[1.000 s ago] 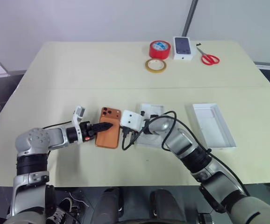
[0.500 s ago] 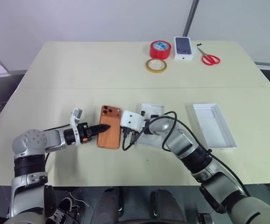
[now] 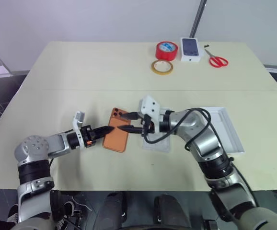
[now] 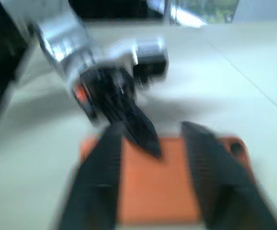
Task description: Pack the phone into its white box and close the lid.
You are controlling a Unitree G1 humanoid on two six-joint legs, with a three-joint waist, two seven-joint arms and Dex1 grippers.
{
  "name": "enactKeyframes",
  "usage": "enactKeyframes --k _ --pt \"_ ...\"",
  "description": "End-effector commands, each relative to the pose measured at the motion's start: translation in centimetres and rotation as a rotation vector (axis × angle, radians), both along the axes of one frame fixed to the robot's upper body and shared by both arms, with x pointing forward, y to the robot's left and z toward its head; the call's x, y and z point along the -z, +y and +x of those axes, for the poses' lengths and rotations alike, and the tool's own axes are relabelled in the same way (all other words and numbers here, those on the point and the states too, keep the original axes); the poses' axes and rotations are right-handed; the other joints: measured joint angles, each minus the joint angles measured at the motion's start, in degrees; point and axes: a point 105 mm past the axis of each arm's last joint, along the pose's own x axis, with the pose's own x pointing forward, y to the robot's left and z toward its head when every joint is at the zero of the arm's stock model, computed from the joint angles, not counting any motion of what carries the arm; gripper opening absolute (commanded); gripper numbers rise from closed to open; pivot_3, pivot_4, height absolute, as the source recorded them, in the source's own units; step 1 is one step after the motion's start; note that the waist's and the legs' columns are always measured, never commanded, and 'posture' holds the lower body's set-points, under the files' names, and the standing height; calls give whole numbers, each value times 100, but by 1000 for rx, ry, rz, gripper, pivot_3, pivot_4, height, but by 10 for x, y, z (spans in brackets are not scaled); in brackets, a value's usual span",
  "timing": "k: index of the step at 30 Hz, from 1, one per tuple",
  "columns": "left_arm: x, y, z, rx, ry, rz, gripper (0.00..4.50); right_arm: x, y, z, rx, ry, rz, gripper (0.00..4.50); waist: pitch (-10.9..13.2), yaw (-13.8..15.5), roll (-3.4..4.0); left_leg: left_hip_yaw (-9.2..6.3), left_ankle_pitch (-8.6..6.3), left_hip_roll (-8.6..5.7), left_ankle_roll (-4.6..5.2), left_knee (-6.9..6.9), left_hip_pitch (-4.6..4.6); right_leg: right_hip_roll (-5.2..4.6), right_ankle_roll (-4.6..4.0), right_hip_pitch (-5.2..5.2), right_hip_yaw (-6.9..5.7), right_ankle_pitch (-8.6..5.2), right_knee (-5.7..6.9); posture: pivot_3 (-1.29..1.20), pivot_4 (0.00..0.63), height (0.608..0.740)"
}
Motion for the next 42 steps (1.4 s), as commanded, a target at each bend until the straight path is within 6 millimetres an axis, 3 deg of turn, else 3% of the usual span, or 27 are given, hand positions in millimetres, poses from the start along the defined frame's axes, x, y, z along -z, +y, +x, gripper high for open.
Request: enactKeyframes --k 1,5,8,18,24,28,30,33,42 --pt "16 -2 -3 16 34 100 747 2 5 -5 -20 -41 -23 3792 0 -17 2 0 1 0 0 -2 0 0 0 3 1 0 3 0 150 728" --pt "19 1 0 10 21 133 747 -2 9 -4 -10 -59 -3 3792 -3 -9 11 0 11 5 1 -10 3 6 -1 8 3 0 9 0 150 728" --pt "18 1 -1 19 30 117 36 -3 6 -1 14 -79 -7 3858 -5 8 7 -1 8 5 -2 -4 4 3 -3 -1 2 0 6 0 150 728" --pt "-3 4 -5 18 51 -140 36 -9 -35 -8 20 -78 -8 3858 -3 -26 5 0 10 5 7 -8 1 4 -3 11 3 1 2 0 150 728" --pt "-24 3 -4 14 -28 -214 36 12 -71 -38 -69 8 -149 3858 3 1 -3 0 9 5 10 -8 -5 3 -3 11 3 1 -4 0 150 728" --pt "-24 -2 -4 10 -49 -197 36 23 -81 -43 -82 1 -216 3858 14 -7 -17 0 8 5 10 -4 -5 2 -3 13 4 1 -4 0 150 728" --pt "-28 -8 -2 10 -64 -231 0 34 -86 -50 -89 31 -238 3298 14 8 -18 0 9 8 10 -5 -5 4 -3 11 4 1 -3 0 150 728" --pt "-29 -13 -1 0 -76 -239 0 48 -92 -51 -76 4 -301 2007 23 32 -32 0 8 7 11 -6 -9 2 -3 12 3 1 -9 0 150 728" --pt "-33 -16 5 -21 -90 -226 0 59 -91 -42 -34 -52 -304 2007 26 18 -38 1 9 7 11 2 -9 6 -3 13 2 1 -6 0 150 728"
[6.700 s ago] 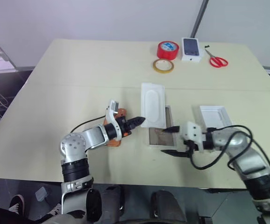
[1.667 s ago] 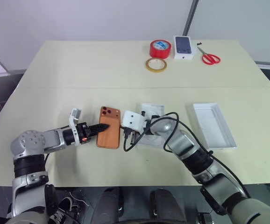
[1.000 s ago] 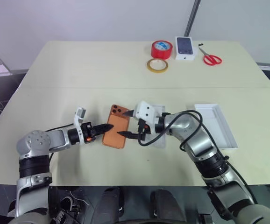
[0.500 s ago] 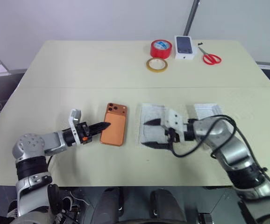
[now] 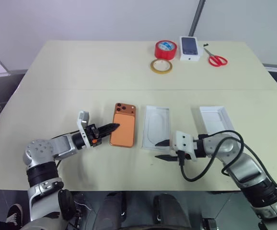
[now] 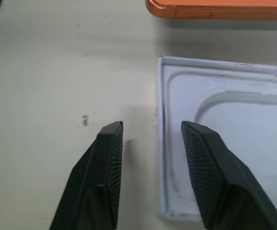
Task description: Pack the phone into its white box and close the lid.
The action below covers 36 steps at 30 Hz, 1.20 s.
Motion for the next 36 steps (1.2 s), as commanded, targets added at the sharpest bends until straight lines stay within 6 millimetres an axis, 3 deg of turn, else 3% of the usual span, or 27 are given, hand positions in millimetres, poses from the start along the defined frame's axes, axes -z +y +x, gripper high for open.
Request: enactKeyframes --k 1,4,6,13,19,22,27,29,34,36 --pt "-21 -1 4 -4 -84 -37 0 1 2 1 -5 -24 3 2007 0 1 0 0 0 0 0 0 0 1 0 0 0 0 0 0 150 728" --pt "-24 -8 6 -1 -97 -30 0 0 4 2 -2 -29 13 1070 0 5 -1 0 0 0 0 4 2 1 0 4 -1 0 2 0 150 728" --pt "-28 -13 10 -5 -114 -35 0 -3 6 3 0 -42 23 128 1 12 -1 -1 0 0 0 5 2 1 0 5 -1 0 2 0 150 728" --pt "-39 -38 13 -1 -134 -80 0 -17 24 9 7 -87 89 51 2 -5 -4 -1 2 -1 -1 6 2 5 2 7 -4 1 2 0 150 728" --pt "-29 -48 20 -63 -97 -62 0 -18 33 12 9 -74 100 51 5 6 -9 -1 23 -2 -35 8 3 9 3 10 -5 1 4 0 150 728" --pt "-26 -54 18 -55 -84 -70 0 -23 34 8 -2 -43 123 984 5 7 -9 -1 23 -2 -34 9 3 9 3 11 -6 1 4 0 150 728" --pt "-20 -61 16 -51 -68 -63 0 -29 31 6 9 -46 125 3631 6 12 -10 -1 22 -2 -33 11 4 10 3 13 -6 1 4 0 150 728" --pt "-18 -64 15 -44 -63 -62 0 -36 27 4 6 -42 136 4453 6 17 -10 -1 23 -2 -34 10 4 10 3 13 -6 1 4 0 150 728" --pt "-18 -72 13 -17 -76 -55 0 -46 -9 12 89 -32 118 4453 7 92 -12 -1 18 -3 -26 20 4 9 3 21 -7 1 2 0 150 728" --pt "-18 -77 13 -6 -73 -62 0 -48 -35 26 180 -57 94 4453 7 125 -12 -2 2 -3 1 24 4 10 3 22 -8 1 3 0 150 728"
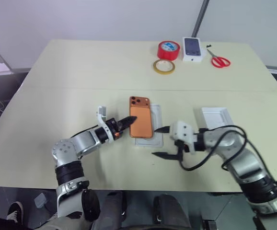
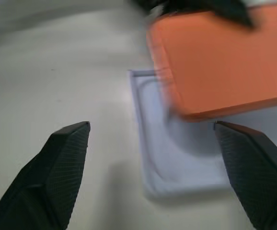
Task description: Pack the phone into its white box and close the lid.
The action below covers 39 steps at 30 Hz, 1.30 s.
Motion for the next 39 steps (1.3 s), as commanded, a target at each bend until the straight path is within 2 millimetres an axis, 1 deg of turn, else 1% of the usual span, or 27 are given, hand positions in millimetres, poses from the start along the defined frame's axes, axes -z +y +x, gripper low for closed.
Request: enactKeyframes --k 1,3,6,10,13,14,15,19,22,26,29,31,32,35,38,39 --pt "-14 -9 -1 30 -59 -39 0 -15 -34 17 106 -61 -6 4453 0 22 0 0 0 0 1 2 1 0 0 1 0 0 0 0 150 728" --pt "-12 -12 -1 35 -56 -34 0 -18 -50 26 155 -86 -23 4453 0 27 0 0 -1 0 2 8 1 -1 -1 6 0 0 0 0 150 728" --pt "-9 -16 -5 68 -46 -30 0 -18 -56 29 167 -100 -30 4453 0 22 0 0 -1 0 2 11 1 -1 -1 7 -1 -1 -1 0 150 728" --pt "-7 -19 -6 78 -43 -28 1857 -17 -51 29 161 -112 -22 4500 0 19 1 0 10 2 -16 11 1 2 -1 7 -1 0 0 0 150 728" --pt "-4 -21 -6 83 -43 -2 3373 -16 -47 28 156 -116 -14 4500 0 21 1 0 14 2 -23 16 1 2 0 11 -1 0 0 0 150 728" --pt "-4 -22 -6 84 -46 13 3943 -15 -46 28 156 -116 -11 4500 0 25 2 0 14 2 -23 18 4 2 0 14 -2 0 0 0 150 728" --pt "-4 -21 -5 81 -50 20 4375 -15 -46 29 158 -118 -10 4500 -1 33 3 0 14 2 -24 19 5 2 0 17 -3 -1 0 0 150 728" --pt "-5 -16 -8 91 -81 70 4375 -15 -48 32 165 -128 -17 4500 -2 22 4 -5 -2 2 2 44 3 1 -1 29 -7 -1 1 0 150 728" --pt "-13 -10 -12 105 -130 109 4375 -15 -47 32 164 -132 -15 4500 -2 19 4 -5 -2 2 0 46 3 0 -1 30 -6 -1 0 0 150 728" --pt "-27 1 -9 91 -191 146 4375 -14 -43 36 166 -139 -11 4500 -1 21 4 -5 -2 3 0 46 2 0 -1 27 -6 -1 1 0 150 728" --pt "-32 7 -3 47 -260 197 4375 -13 -41 38 158 -145 -12 4500 -1 23 5 -5 -1 3 -2 47 1 -1 -1 27 -7 -1 0 0 150 728" --pt "-30 13 5 -6 -283 276 3863 -15 -42 46 189 -161 -4 3951 -1 19 5 -5 0 3 -4 47 1 -2 -1 27 -7 -1 0 0 150 728" --pt "-29 16 9 -29 -325 351 3577 -15 -42 48 195 -178 -12 3670 0 20 7 -4 0 3 -5 47 1 -1 -1 27 -7 -1 0 0 150 728" --pt "-26 25 18 -52 -524 617 2047 -10 -43 55 214 -211 -51 2093 0 16 7 -2 3 2 -10 44 0 -1 -2 25 -6 -1 -2 0 150 728" --pt "-22 28 19 -30 -578 676 524 -2 -46 60 226 -230 -101 490 0 22 9 3 3 2 -11 38 0 -2 -3 21 -3 -2 -4 0 150 728" --pt "-15 28 19 -2 -598 732 17 2 -46 60 220 -236 -122 28 1 23 9 3 3 2 -10 38 0 -5 -3 21 -3 -2 -5 0 150 728"
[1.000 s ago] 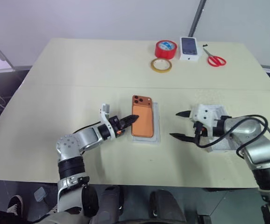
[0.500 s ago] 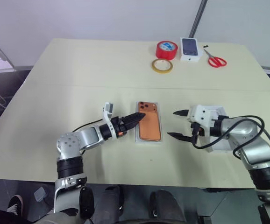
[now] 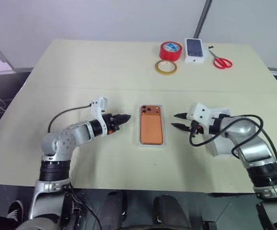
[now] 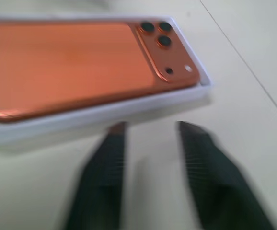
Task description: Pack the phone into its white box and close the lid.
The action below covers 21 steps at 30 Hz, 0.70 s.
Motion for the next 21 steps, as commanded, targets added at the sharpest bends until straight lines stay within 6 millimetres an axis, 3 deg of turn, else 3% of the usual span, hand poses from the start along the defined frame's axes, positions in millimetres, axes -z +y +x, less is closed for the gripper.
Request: enactKeyframes --k 1,5,12,21 --pt "5 -6 -2 68 -91 123 17 1 3 3 -21 -49 -54 28 0 -2 1 0 -1 0 1 0 -1 -1 0 0 0 0 0 0 150 728" --pt "22 -26 -6 166 -58 164 17 12 1 7 -14 -61 -123 28 2 -4 3 0 -15 0 26 0 -1 -3 0 -1 2 0 -1 0 150 728" --pt "36 -71 -16 344 22 143 17 -7 22 -4 -85 -51 13 28 2 7 5 -2 -17 1 32 7 -3 -2 1 1 0 1 3 0 150 728" --pt "32 -130 -20 513 -1 78 17 -2 -15 -33 -57 52 -58 28 2 138 5 -2 -31 -8 56 32 -7 -10 1 16 -3 0 -2 0 150 728"
